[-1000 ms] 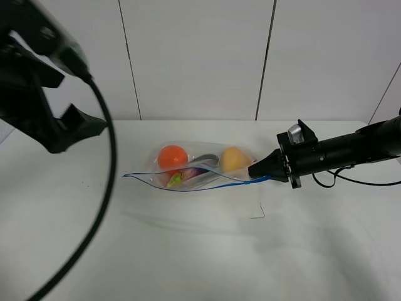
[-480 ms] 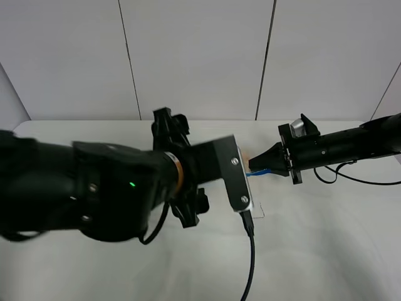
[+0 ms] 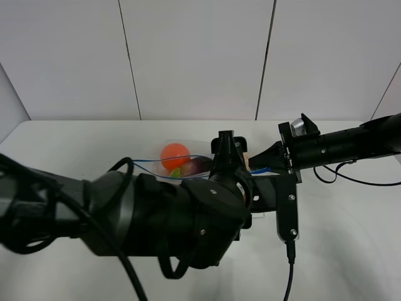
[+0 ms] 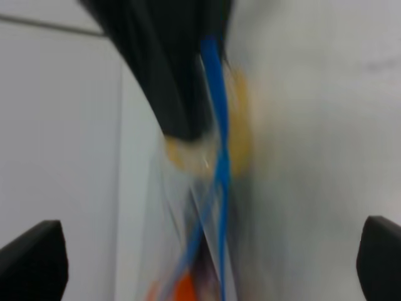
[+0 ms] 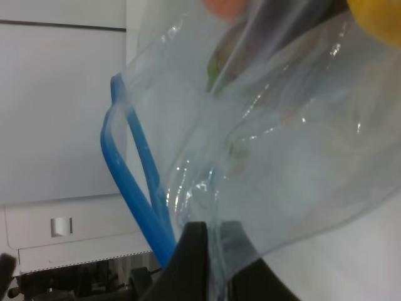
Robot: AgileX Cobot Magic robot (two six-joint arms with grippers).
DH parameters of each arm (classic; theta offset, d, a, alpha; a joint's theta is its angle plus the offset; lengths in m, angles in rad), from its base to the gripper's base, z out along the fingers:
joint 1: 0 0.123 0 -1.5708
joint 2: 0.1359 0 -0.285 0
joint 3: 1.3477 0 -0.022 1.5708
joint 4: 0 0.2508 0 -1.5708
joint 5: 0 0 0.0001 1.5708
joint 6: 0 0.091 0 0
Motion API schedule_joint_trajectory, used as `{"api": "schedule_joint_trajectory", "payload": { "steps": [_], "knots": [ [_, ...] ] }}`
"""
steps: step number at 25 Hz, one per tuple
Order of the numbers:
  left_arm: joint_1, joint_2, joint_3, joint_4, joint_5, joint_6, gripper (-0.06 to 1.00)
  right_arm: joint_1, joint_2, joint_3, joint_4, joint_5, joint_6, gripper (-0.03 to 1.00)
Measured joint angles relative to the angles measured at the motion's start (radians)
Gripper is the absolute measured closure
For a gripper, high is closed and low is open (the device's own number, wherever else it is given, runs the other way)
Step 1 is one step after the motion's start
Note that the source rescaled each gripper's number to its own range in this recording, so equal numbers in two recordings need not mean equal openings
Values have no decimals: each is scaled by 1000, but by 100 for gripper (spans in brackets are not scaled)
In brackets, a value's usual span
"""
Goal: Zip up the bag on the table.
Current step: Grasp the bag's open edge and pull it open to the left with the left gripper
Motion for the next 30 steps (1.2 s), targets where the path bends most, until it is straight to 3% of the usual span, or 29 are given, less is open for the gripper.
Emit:
{"api": "schedule_joint_trajectory", "payload": {
  "steps": [8, 17, 25, 30],
  "knots": [
    [12, 108, -75, 90, 2, 0, -4, 0, -2, 1, -3, 0, 0, 97],
    [37, 132, -85, 98, 5, -3, 11, 0, -14, 1, -25, 0, 0, 97],
    [37, 132, -85, 99, 5, -3, 43, 0, -14, 0, -28, 0, 0, 97],
    [37, 132, -85, 100, -11, -4, 49, 0, -14, 0, -28, 0, 0, 97]
  ]
}}
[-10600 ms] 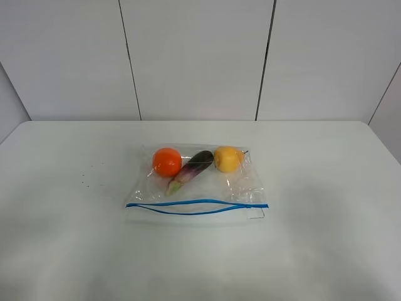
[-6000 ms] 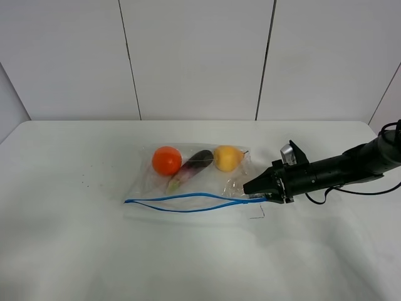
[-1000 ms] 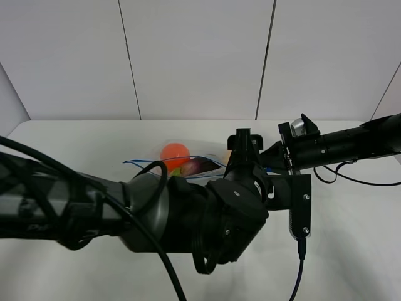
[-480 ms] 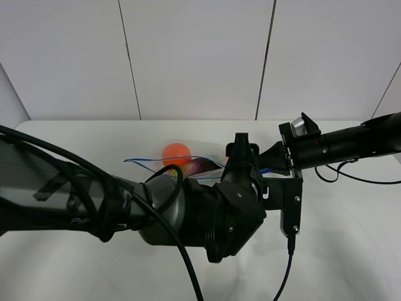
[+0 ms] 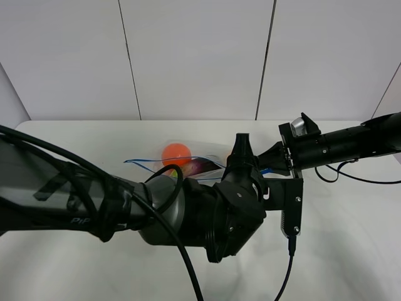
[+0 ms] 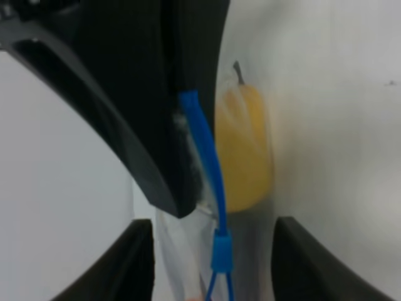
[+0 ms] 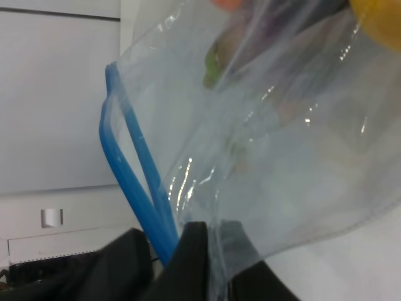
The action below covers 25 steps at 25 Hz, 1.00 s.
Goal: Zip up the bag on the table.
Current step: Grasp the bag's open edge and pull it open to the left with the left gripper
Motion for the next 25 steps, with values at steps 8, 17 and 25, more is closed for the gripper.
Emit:
{"api": "schedule_joint_trajectory", "payload": {
  "steps": [8, 17, 25],
  "knots": [
    [10, 0, 0, 0, -21, 0, 50, 0, 0, 0, -1, 0, 0, 97],
    [18, 0, 0, 0, -29, 0, 52, 0, 0, 0, -1, 0, 0, 97],
    [18, 0, 0, 0, -33, 0, 53, 0, 0, 0, -1, 0, 0, 97]
  ]
}}
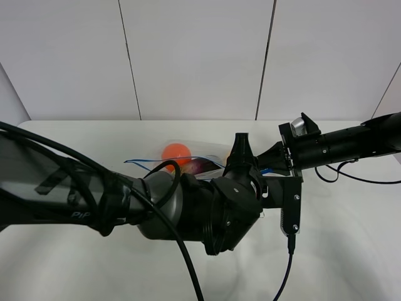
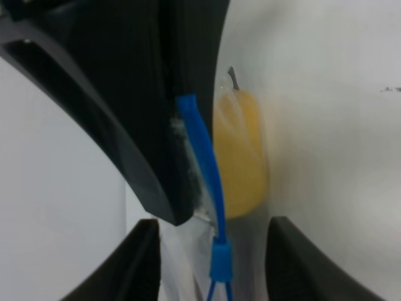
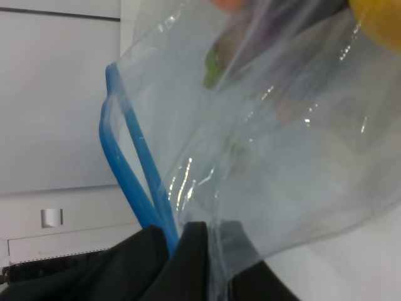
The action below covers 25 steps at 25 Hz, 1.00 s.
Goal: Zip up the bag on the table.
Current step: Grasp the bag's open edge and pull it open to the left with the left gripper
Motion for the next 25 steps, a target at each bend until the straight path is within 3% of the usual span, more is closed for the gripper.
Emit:
{"api": "schedule_joint_trajectory", "payload": {
  "steps": [6, 14, 25],
  "knots": [
    [0, 0, 0, 0, -1, 0, 54, 0, 0, 0, 0, 0, 0, 97],
    [0, 0, 0, 0, -1, 0, 73, 0, 0, 0, -5, 0, 0, 97],
    [0, 0, 0, 0, -1, -1, 74, 0, 0, 0, -7, -1, 0, 97]
  ]
}}
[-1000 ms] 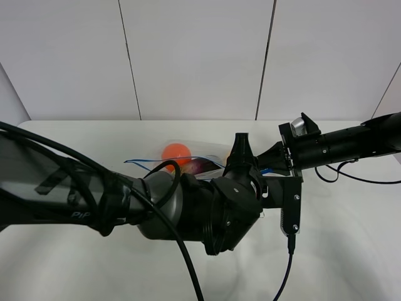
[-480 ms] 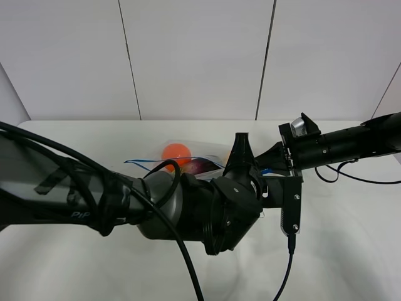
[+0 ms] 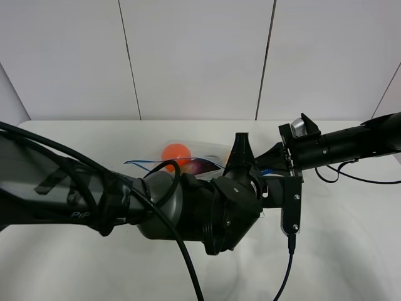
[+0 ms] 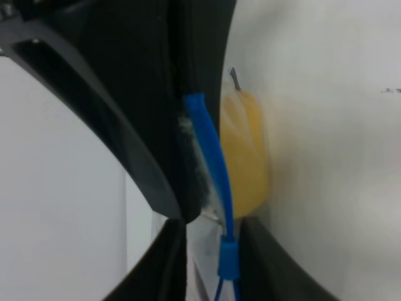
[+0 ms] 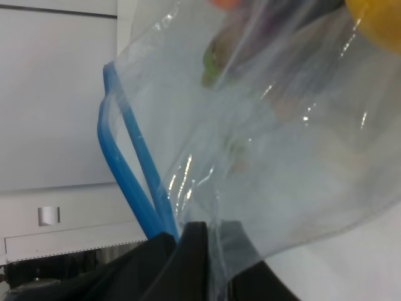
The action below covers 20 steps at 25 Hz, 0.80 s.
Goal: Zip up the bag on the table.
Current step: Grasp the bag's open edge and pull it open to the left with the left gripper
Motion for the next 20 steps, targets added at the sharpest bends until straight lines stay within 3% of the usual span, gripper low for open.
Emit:
{"api": "schedule_joint_trajectory", "payload": {
  "steps": [13, 20],
  "knots": [
    [0, 0, 0, -2, -11, 0, 94, 0, 0, 0, 4, 0, 0, 97],
    [0, 0, 0, -4, -11, 0, 94, 0, 0, 0, 4, 0, 0, 97]
  ]
}}
